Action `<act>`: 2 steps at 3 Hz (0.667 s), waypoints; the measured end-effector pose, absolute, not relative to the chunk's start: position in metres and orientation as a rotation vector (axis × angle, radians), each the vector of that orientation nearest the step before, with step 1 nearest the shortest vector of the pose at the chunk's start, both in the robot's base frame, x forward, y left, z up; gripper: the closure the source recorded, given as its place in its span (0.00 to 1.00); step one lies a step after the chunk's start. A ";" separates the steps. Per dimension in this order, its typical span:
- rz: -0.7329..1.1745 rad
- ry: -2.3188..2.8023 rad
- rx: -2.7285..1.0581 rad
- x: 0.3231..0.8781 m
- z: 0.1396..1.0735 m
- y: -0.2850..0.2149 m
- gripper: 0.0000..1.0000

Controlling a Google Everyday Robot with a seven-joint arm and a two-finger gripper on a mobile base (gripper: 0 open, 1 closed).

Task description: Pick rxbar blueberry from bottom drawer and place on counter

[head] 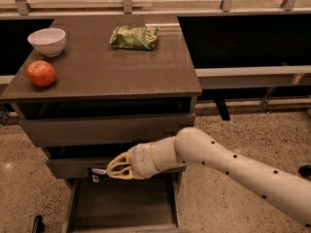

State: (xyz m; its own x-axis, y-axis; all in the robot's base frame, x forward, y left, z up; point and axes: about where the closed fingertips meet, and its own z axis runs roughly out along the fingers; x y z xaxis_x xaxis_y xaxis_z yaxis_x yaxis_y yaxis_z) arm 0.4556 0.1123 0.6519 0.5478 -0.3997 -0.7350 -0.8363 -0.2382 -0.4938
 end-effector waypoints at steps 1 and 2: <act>0.532 0.960 -1.905 0.455 0.732 0.112 1.00; 0.487 0.966 -1.933 0.468 0.794 0.109 1.00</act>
Offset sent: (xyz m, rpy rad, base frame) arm 0.0338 -0.0104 0.2217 -0.1117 -0.1161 0.0018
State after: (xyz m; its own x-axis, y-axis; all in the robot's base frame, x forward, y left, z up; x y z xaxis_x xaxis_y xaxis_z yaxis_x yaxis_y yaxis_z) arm 0.4681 0.1089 0.7944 0.6182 -0.4336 -0.6556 -0.7849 -0.2963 -0.5442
